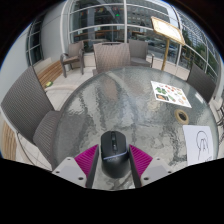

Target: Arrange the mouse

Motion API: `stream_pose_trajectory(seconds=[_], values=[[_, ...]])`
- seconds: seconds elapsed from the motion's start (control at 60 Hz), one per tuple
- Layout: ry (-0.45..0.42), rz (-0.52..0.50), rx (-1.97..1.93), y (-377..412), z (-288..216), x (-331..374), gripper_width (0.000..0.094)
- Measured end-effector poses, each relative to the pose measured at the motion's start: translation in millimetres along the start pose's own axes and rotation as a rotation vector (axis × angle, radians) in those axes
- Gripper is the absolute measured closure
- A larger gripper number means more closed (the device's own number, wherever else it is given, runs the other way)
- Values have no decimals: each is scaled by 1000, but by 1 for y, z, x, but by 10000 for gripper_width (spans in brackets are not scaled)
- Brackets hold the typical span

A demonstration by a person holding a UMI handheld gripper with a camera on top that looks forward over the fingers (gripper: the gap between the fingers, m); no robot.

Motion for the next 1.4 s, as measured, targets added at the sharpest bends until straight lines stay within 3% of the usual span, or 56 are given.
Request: stream_pose_trajectory(seconds=[0.267,0.45,0.517,0.733,0.85,0.917,1.083,1.217,1.4], values=[[28,17,-6,-1,-1,-5,613],[49,-36,-3,-11,-10,2,641],[-4,-39,14,-27,-40,33,640],[-352,79,52,-165,-193,196,639],[-410,150,29,-245,-193,228,641],[-378,171,18,-293,-179,224,641],[-179,156,-30,-360,-82,154,642],[-41,125,-68,-368,-8,99,643],[49,105,-60,-360,49,58,640]])
Point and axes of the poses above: the point between the fingertips, and its own axes, seen from behind it with the camera up: y to the left, z down, x backward, against the way the camera looks, the point moved 3 cm from there along x, backward, against the way the camera looks, and after that the axes turned 1 degree about -z, right-handed, at the moved point
